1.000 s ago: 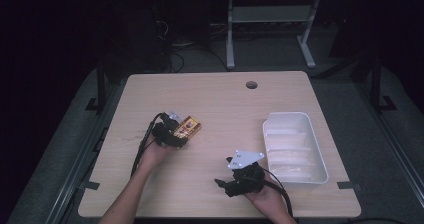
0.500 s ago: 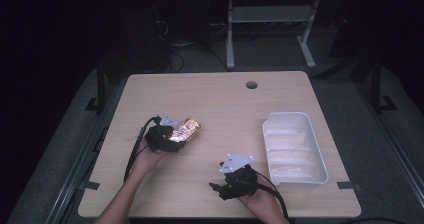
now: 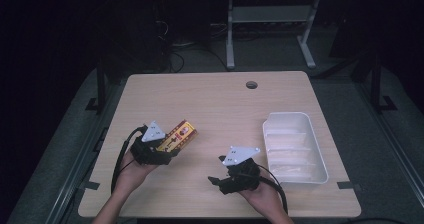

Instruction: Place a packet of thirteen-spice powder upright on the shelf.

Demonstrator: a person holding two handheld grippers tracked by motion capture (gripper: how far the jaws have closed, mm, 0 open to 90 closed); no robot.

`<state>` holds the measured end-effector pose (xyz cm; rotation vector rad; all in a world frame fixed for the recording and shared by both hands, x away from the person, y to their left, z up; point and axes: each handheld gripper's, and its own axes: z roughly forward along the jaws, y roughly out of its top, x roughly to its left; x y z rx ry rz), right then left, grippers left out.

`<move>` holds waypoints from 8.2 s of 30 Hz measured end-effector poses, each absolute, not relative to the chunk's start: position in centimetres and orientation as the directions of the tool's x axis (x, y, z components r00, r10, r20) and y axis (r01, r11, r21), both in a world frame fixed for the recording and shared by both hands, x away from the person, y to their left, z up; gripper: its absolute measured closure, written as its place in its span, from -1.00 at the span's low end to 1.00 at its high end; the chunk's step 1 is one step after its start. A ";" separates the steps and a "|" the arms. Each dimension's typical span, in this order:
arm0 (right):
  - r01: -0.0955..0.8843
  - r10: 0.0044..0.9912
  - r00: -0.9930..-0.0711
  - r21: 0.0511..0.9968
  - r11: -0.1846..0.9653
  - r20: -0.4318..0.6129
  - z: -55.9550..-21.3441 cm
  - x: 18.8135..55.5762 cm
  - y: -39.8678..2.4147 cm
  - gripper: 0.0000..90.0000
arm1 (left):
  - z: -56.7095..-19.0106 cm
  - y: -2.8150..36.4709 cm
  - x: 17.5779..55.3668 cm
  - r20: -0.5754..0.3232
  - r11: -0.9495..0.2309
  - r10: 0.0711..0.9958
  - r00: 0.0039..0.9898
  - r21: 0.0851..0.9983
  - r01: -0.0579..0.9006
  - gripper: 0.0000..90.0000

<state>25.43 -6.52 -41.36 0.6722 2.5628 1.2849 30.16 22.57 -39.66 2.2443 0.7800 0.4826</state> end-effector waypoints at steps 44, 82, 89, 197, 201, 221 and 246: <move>0.464 0.518 -0.827 0.787 0.406 0.220 -39.6 27.3 -5.9 -0.62 | -42.0 20.9 23.7 0.148 -0.586 0.508 0.848 0.781 0.215 -0.28; 0.666 0.493 -0.722 0.682 0.303 0.486 -41.6 28.5 -5.7 -0.13 | -42.1 19.0 22.7 0.154 -0.596 0.437 0.886 0.788 0.157 -0.28; 0.695 0.485 -0.690 0.679 0.237 0.537 -41.5 28.8 -6.2 0.15 | -42.5 18.8 23.1 0.155 -0.605 0.446 0.882 0.778 0.170 -0.29; 0.247 0.335 -0.942 0.619 0.746 -0.028 -28.2 27.8 -22.1 0.51 | -43.8 29.4 28.5 -0.225 -0.272 0.682 0.696 0.806 0.526 -0.45; 0.255 0.345 -0.938 0.616 0.745 -0.029 -28.6 27.3 -23.0 0.51 | -43.9 29.5 28.5 -0.230 -0.264 0.685 0.691 0.806 0.530 -0.45; 0.291 0.356 -0.934 0.592 0.752 0.007 -30.7 26.3 -25.4 0.51 | -43.9 29.4 28.5 -0.231 -0.262 0.686 0.690 0.806 0.530 -0.45; 0.347 0.390 -0.920 0.550 0.760 0.041 -35.2 28.7 -24.9 0.38 | -44.1 29.2 28.6 -0.235 -0.263 0.685 0.689 0.803 0.536 -0.45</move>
